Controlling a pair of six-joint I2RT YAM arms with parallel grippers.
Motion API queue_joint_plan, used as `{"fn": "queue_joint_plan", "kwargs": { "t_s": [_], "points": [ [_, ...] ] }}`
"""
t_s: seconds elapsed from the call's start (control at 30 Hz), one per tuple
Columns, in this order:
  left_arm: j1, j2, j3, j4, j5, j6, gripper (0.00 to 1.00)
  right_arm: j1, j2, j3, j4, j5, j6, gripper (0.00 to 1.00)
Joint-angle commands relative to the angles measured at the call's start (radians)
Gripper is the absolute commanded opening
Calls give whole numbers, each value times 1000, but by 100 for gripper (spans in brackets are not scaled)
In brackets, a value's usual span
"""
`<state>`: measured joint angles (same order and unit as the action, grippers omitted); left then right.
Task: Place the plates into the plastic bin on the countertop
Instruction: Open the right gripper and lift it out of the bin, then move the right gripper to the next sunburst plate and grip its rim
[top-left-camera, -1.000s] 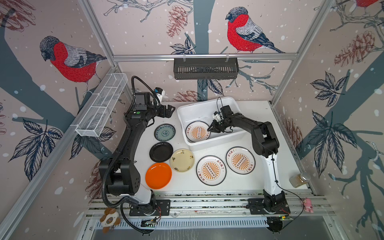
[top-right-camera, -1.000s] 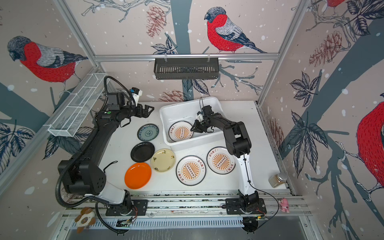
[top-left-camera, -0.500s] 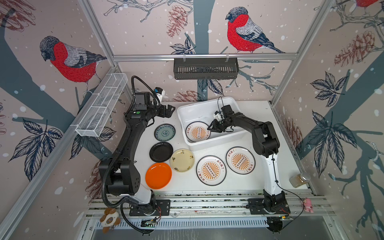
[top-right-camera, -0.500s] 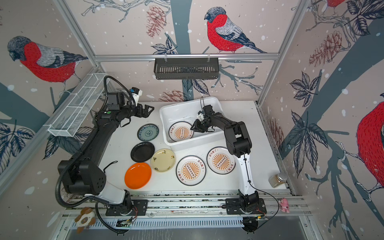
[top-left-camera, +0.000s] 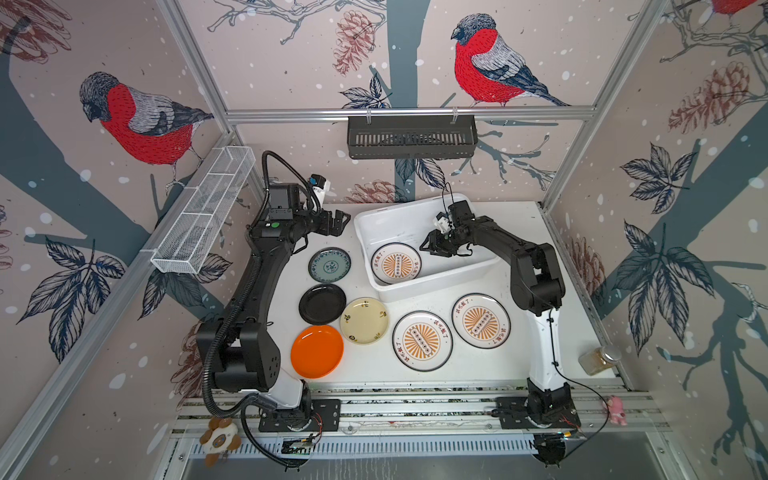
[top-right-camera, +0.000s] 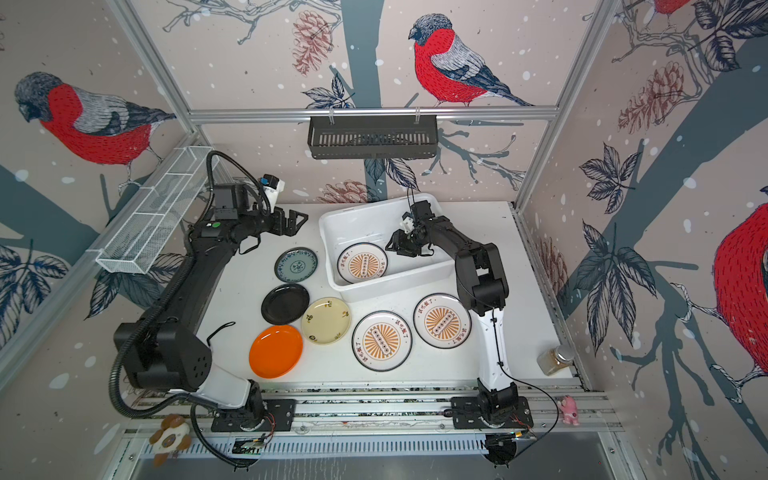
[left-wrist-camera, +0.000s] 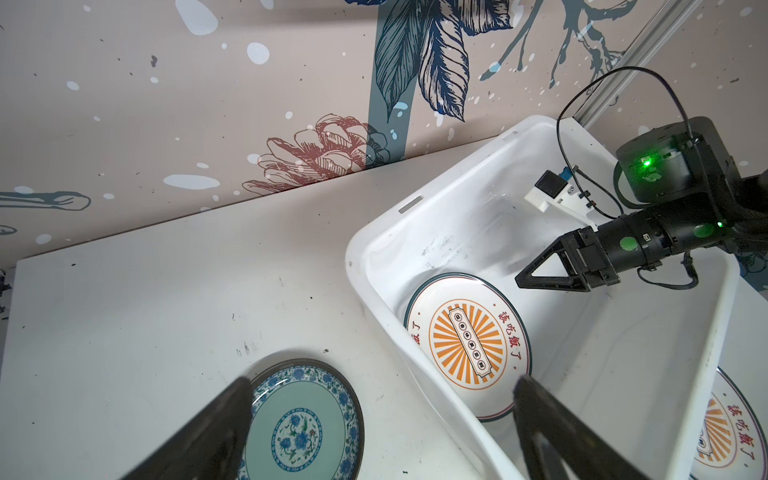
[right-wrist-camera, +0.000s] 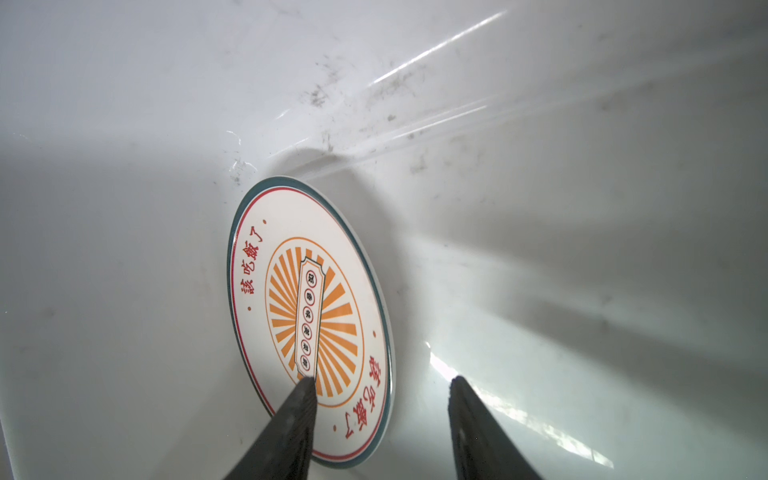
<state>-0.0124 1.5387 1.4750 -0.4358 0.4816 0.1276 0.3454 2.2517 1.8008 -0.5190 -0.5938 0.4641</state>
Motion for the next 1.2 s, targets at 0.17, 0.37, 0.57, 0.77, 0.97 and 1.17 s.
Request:
{"fn": "queue_joint_plan", "kwargs": {
  "t_s": [0.17, 0.37, 0.57, 0.77, 0.97, 1.17],
  "points": [
    [0, -2, 40, -29, 29, 9, 97, -1, -90, 26, -45, 87, -31, 54],
    [-1, -21, 20, -14, 24, 18, 97, 1, -157, 69, -86, 169, -44, 54],
    [-1, -13, 50, -44, 22, 27, 97, 5, -328, 10, -81, 244, -56, 53],
    [-1, -11, 62, -40, 30, 11, 97, -22, -623, -203, -36, 287, -42, 53],
    [-15, -2, 106, -64, 40, 21, 97, -122, -964, -530, 47, 260, 29, 53],
    [-50, -15, 105, -102, 53, 71, 97, -240, -1242, -829, 20, 214, 69, 56]
  ]
}}
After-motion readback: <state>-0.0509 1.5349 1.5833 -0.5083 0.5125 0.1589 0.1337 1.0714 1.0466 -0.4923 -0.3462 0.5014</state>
